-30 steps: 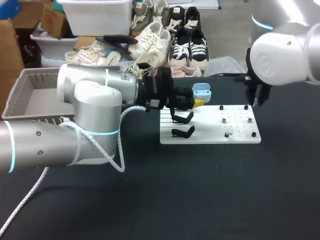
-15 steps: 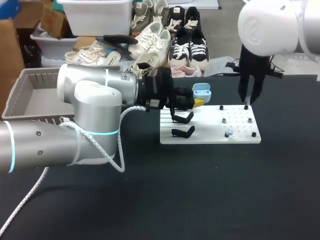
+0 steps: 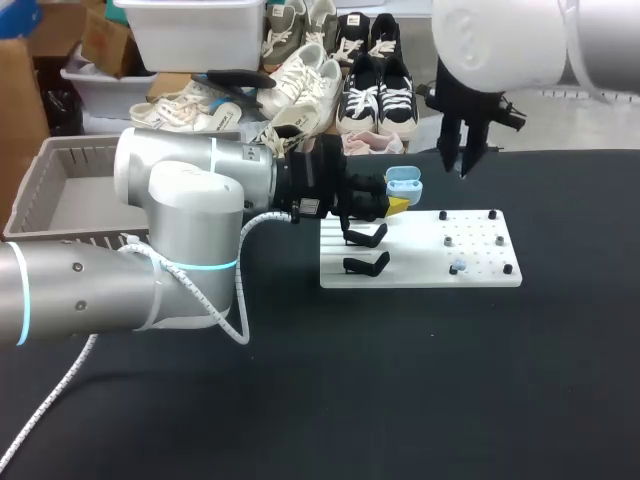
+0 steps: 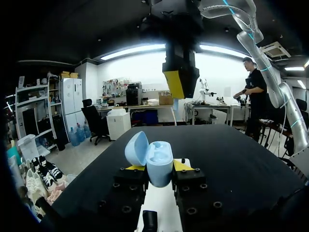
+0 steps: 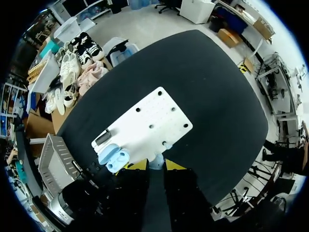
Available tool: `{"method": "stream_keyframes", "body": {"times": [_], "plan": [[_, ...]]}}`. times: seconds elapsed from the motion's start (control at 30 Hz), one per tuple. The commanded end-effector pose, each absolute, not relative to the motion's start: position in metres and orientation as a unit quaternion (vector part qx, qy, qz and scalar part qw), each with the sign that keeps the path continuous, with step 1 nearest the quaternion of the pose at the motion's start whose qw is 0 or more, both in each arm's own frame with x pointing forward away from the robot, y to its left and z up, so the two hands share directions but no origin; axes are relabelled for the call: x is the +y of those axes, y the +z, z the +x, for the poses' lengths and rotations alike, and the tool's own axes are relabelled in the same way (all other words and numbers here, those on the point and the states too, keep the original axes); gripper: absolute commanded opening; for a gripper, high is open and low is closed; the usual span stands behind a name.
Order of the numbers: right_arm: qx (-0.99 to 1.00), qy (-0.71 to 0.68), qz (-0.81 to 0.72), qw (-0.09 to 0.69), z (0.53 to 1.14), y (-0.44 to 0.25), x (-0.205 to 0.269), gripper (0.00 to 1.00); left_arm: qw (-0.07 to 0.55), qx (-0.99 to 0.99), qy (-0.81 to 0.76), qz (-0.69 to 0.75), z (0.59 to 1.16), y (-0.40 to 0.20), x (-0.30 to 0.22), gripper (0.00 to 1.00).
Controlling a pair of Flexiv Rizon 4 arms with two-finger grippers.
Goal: Pick up each earbud case from the left stands, insert the matching earbuds, close the lid, and place the case in the box.
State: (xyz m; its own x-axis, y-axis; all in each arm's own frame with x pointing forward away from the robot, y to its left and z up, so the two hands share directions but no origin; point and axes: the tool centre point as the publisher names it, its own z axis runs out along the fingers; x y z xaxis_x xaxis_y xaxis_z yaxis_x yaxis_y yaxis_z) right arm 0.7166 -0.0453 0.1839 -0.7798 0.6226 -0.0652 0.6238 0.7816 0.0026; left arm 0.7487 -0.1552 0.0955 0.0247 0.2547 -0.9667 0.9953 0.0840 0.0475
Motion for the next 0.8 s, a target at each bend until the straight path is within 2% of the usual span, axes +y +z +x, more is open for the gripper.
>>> {"method": "stream_keyframes", "body": {"times": [0.03,0.8], "plan": [[0.945,-0.008,0.324,0.035,0.720,0.182,-0.034,0.00,0.465,0.573,-0.399,0.545,0.747,0.095,-0.154,0.00],[0.962,0.006,0.271,0.021,0.740,0.164,0.011,0.00,0.465,0.573,-0.399,0.545,0.747,0.095,-0.154,0.00]]}}
